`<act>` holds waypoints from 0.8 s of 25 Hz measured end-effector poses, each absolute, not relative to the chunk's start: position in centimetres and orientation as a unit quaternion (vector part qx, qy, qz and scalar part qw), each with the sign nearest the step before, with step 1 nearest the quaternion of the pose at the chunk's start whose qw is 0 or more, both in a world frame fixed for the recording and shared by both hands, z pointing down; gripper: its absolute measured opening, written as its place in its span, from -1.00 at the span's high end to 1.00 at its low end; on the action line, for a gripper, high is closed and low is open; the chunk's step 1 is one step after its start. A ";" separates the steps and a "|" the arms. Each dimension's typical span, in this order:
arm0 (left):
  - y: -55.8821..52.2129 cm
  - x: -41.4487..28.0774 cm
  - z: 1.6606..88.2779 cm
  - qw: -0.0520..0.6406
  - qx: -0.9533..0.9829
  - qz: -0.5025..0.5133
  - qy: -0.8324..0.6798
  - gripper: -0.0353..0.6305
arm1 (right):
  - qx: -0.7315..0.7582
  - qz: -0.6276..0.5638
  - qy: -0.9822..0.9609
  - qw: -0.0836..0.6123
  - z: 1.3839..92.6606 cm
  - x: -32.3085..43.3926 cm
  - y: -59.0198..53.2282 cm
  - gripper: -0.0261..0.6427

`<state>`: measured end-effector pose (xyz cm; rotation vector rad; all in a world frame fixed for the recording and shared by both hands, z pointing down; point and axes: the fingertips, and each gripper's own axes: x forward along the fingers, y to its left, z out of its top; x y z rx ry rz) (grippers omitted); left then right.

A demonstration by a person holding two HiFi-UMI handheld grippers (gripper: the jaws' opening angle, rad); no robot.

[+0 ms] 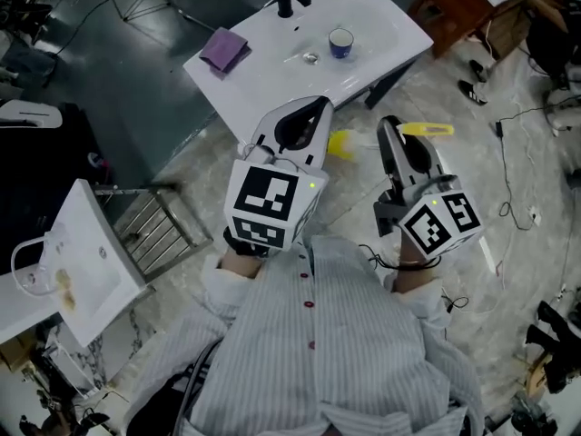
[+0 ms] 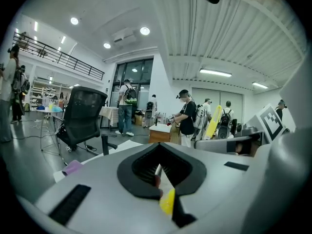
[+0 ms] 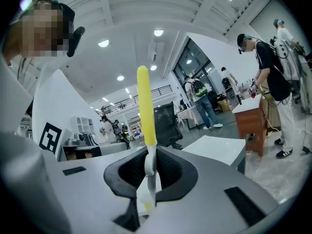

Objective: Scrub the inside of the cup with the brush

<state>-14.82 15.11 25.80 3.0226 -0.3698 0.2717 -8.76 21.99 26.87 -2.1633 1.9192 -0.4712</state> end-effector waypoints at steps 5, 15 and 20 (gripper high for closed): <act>10.9 -12.2 26.2 0.046 0.989 0.087 -0.111 0.87 | -0.750 -0.153 0.634 0.111 26.6 -5.5 18.5 0.76; 6.8 -6.7 27.3 0.046 0.989 0.102 -0.096 0.87 | -0.763 -0.157 0.617 0.115 27.0 0.4 14.4 0.76; 3.8 -2.4 27.9 0.045 0.987 0.103 -0.118 0.87 | -0.751 -0.164 0.630 0.114 27.8 5.2 11.4 0.76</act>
